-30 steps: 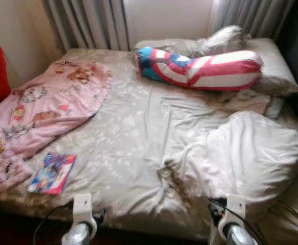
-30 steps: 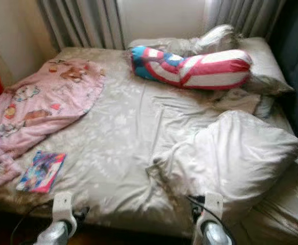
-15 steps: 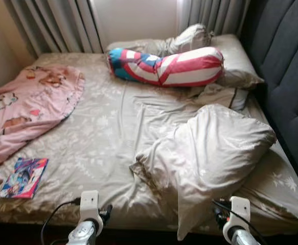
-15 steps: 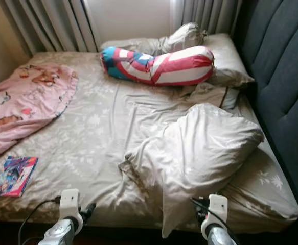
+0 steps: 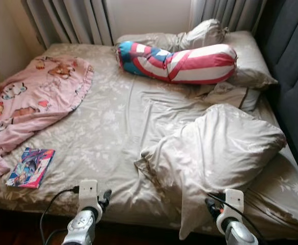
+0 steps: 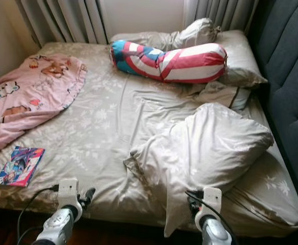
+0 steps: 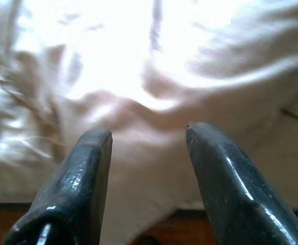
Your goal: Clean up the room
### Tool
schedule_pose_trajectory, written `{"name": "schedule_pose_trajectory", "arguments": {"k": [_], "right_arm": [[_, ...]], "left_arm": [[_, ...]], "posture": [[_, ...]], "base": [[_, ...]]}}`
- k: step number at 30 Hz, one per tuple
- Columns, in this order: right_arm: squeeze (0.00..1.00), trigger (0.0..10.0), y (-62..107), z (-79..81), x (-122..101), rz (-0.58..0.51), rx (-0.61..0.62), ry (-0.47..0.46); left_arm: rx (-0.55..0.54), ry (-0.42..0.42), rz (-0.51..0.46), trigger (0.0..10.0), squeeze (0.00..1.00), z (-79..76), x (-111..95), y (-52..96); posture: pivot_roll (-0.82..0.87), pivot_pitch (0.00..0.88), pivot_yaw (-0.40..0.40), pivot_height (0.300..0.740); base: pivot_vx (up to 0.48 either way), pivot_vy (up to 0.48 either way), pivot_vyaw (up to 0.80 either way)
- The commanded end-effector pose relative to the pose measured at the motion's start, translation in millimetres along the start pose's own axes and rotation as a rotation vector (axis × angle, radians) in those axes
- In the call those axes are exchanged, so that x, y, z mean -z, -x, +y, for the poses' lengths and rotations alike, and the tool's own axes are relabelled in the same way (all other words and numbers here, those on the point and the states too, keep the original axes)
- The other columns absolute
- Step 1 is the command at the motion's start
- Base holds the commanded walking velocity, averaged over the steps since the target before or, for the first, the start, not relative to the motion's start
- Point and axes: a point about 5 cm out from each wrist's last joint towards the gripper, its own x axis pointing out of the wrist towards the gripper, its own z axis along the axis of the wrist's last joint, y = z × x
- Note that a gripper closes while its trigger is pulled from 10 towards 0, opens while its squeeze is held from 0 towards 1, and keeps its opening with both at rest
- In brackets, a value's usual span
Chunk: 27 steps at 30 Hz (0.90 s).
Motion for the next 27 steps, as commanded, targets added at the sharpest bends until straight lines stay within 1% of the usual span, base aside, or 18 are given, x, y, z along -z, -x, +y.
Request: {"name": "schedule_pose_trajectory", "arguments": {"k": [1, 8, 10, 17, 19, 25, 26, 27], "right_arm": [[0.0, 10.0, -0.3, 0.6, -2.6, -0.018, -0.012, 0.006], [0.0, 10.0, -0.2, 0.0, -2.2, -0.015, -0.009, 0.005], [0.0, 10.0, 0.1, -2.2, -1.6, -0.011, 0.02, -0.01], [0.0, 10.0, -0.1, -3.2, -0.6, 0.003, 0.038, -0.019], [0.0, 10.0, 0.1, -3.7, 1.1, 0.013, 0.05, -0.034], [0.0, 10.0, 0.0, -0.3, 4.1, 0.028, 0.032, -0.071], [1.0, 10.0, 0.0, 0.1, 5.3, 0.034, 0.038, -0.097], [1.0, 10.0, 0.0, 0.2, 5.7, 0.036, 0.039, -0.106]], "left_arm": [[-0.002, 0.005, -0.019, 10.0, 0.0, 1.2, -4.4, -1.4], [0.003, 0.003, -0.023, 10.0, 0.0, -0.4, -5.8, -2.2], [0.012, 0.004, -0.023, 10.0, 0.0, -1.5, -6.2, -2.5], [0.017, 0.006, -0.033, 10.0, 0.0, -2.1, -7.3, -2.7], [0.022, 0.003, -0.034, 10.0, 0.0, -2.6, -7.4, -2.7], [0.029, -0.004, -0.037, 10.0, 0.0, -3.4, -8.0, -2.9], [0.03, -0.005, -0.038, 10.0, 0.0, -3.5, -8.3, -3.0], [0.031, -0.006, -0.038, 10.0, 0.0, -3.6, -8.3, -3.0]], "posture": [[0.0, 0.073, 0.01, 0.74], [0.0, 0.073, 0.011, 0.74], [0.0, 0.074, 0.01, 0.74], [0.0, 0.074, 0.01, 0.74], [0.0, 0.076, 0.008, 0.74], [0.0, 0.077, 0.008, 0.74], [0.0, 0.078, 0.01, 0.74], [0.0, 0.078, 0.01, 0.74]], "base": [[0.274, 0.0, 0.0], [0.283, 0.0, 0.0], [0.0, 0.0, 0.0], [0.0, 0.0, 0.0], [0.0, 0.0, 0.0], [0.0, 0.0, 0.0], [0.0, 0.0, 0.0], [0.0, 0.0, 0.0]]}}
